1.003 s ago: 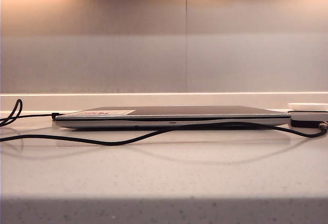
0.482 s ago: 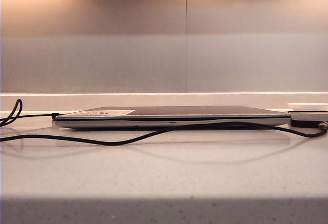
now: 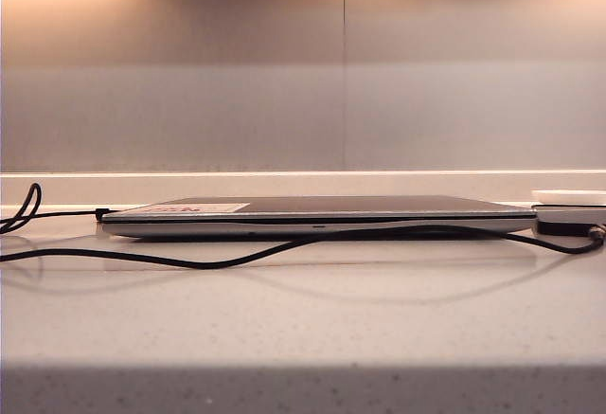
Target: Pick up the charging cable and the phone, plug the charging cable into the charging port on the phone, and finally place them back on the table.
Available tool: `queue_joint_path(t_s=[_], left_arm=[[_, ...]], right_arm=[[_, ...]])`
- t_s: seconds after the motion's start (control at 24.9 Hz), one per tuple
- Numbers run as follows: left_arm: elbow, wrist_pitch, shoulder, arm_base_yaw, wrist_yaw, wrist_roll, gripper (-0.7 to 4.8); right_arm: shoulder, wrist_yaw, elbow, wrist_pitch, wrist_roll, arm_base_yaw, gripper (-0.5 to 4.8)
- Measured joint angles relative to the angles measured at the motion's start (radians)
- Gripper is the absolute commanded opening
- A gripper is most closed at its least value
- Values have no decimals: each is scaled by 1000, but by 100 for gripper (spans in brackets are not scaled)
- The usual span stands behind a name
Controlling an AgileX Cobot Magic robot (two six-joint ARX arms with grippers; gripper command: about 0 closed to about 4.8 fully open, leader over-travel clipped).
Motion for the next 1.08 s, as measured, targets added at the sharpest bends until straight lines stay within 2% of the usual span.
queue_joint_path(t_s=[0.12,0.28,0.48,0.64,0.88,1.08], left_arm=[[0,0,0,0,0,0,-6],[0,0,0,0,0,0,-6],[0,0,0,0,0,0,-6],[0,0,0,0,0,0,-6],[0,0,0,0,0,0,-6],[0,0,0,0,0,0,-6]], right_arm=[[-8,7,-2,21,0,0,-1],[-69,88,-22,101,0,7,-1],[-241,241,-268,418,0,79,-1],[-410,259,-447,602,0,93,-1],[-659,261,-620,632,0,87,-1],[-757,260,-688,637,0,87,-1]])
